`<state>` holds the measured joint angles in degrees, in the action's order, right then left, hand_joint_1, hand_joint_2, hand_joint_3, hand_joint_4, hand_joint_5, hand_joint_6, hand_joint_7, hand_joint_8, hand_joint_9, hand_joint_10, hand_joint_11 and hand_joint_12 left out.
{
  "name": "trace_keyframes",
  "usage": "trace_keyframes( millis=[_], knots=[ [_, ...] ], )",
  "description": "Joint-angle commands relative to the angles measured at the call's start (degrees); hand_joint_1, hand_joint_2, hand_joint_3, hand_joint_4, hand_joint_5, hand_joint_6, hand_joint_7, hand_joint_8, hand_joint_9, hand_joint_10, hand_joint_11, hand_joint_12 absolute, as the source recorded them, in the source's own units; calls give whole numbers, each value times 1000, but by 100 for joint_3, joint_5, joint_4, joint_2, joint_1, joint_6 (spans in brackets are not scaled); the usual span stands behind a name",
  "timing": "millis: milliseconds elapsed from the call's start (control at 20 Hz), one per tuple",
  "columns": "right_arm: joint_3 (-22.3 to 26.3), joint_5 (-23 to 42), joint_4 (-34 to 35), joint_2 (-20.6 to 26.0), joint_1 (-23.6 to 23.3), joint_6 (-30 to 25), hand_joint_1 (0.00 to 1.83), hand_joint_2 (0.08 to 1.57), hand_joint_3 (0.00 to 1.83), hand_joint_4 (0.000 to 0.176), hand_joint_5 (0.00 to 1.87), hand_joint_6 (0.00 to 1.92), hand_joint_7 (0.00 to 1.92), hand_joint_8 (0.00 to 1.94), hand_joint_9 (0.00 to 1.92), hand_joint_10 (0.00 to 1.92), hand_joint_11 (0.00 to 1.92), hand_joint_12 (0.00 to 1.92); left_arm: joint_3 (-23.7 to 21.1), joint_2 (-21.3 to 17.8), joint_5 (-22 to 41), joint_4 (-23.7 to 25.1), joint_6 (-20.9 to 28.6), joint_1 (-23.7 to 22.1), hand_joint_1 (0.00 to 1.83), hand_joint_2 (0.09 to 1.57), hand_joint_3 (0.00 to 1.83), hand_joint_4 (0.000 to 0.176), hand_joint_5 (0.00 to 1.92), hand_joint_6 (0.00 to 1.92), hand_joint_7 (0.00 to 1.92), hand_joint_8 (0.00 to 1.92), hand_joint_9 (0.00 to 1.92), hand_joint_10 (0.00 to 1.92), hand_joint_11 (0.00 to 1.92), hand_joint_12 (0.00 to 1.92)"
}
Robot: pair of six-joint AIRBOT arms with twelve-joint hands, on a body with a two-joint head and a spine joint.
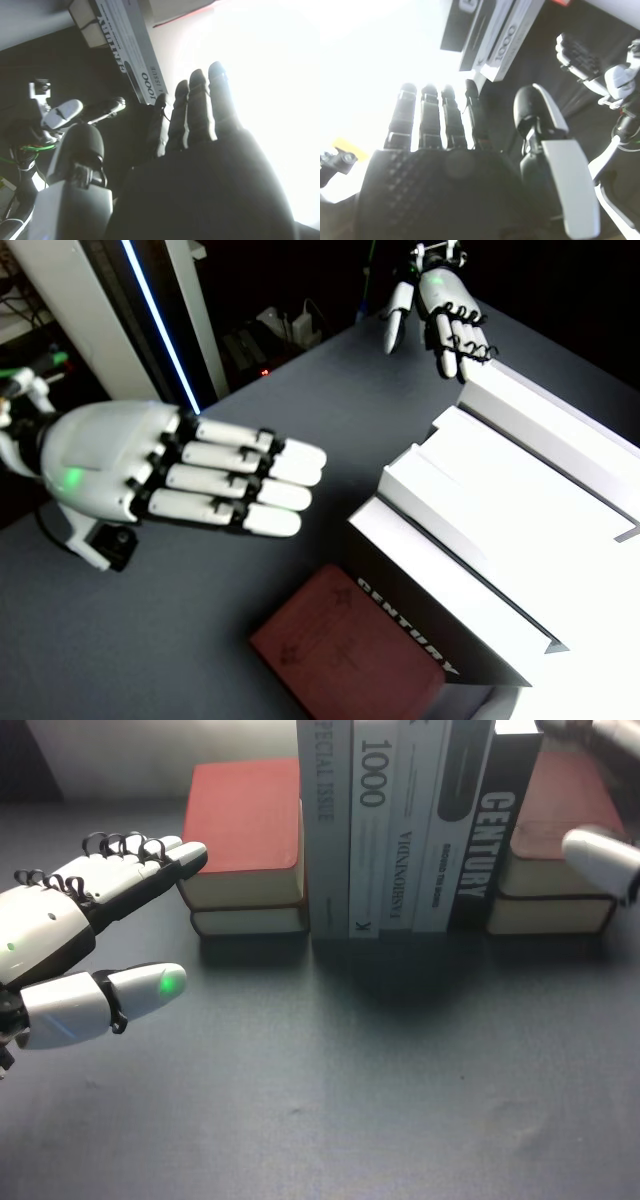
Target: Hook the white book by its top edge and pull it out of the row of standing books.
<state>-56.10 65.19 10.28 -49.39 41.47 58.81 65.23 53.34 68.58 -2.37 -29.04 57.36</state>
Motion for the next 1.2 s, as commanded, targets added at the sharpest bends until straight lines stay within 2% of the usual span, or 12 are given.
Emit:
trace_keyframes(
  millis=[0,100,150,200,400,450,500,650,700,900,1050,1150],
  knots=[
    [-65,609,56,-19,-136,37,172,1433,0,0,0,509,0,0,0,0,0,0,32,2,696,-94,23,-68,108,1360,0,72,42,11,0,0,0,0,0,0],
    [-171,467,57,-107,-363,88,233,1413,0,0,0,625,0,0,0,0,0,0,39,9,684,-93,23,-68,80,1365,1,75,36,5,0,0,0,0,0,0],
    [-235,354,57,-168,-502,136,274,1404,0,0,0,617,0,0,0,0,0,0,44,16,685,-93,23,-68,98,1365,0,67,44,7,0,0,0,0,0,0],
    [-272,298,57,-205,-576,157,320,1399,0,0,1,607,0,0,0,0,0,0,47,21,684,-93,23,-68,115,1359,0,73,45,5,0,0,0,0,0,0],
    [-507,-173,57,-455,-1016,329,427,1368,0,0,166,573,0,0,0,0,0,0,66,46,674,-91,26,-68,123,1358,0,68,61,10,0,0,0,0,0,0],
    [-588,-308,57,-547,-1131,362,433,1357,0,0,238,452,0,0,0,0,0,0,73,54,673,-82,30,-69,90,1360,0,82,44,2,0,0,0,0,0,0],
    [-609,-333,56,-572,-1154,368,433,1357,0,0,238,452,0,0,0,0,0,0,77,59,670,-81,32,-69,90,1360,0,82,44,2,0,0,0,0,0,0],
    [-671,-406,56,-653,-1267,409,478,1335,0,0,342,227,0,0,0,0,0,0,90,79,653,-80,41,-70,85,1353,0,98,35,1,0,0,0,0,0,0],
    [-686,-435,56,-672,-1297,422,503,1325,0,0,354,202,0,0,0,0,0,0,92,84,649,-79,41,-70,64,1354,0,86,42,4,0,0,0,0,0,0],
    [-762,-522,56,-750,-1382,443,517,1311,0,0,360,113,0,0,0,0,0,0,116,122,636,-79,60,-70,28,1357,1,97,22,1,0,0,0,0,0,0],
    [-724,-494,52,-684,-1410,444,547,1307,0,0,346,88,0,0,0,0,0,0,125,130,635,-79,73,-69,0,1358,1,86,18,5,0,0,0,0,0,0],
    [-693,-461,33,-638,-1411,444,522,1322,4,0,331,70,0,0,0,0,0,0,127,142,638,-81,73,-69,69,1359,0,94,15,2,0,0,0,0,0,0]
  ],
)
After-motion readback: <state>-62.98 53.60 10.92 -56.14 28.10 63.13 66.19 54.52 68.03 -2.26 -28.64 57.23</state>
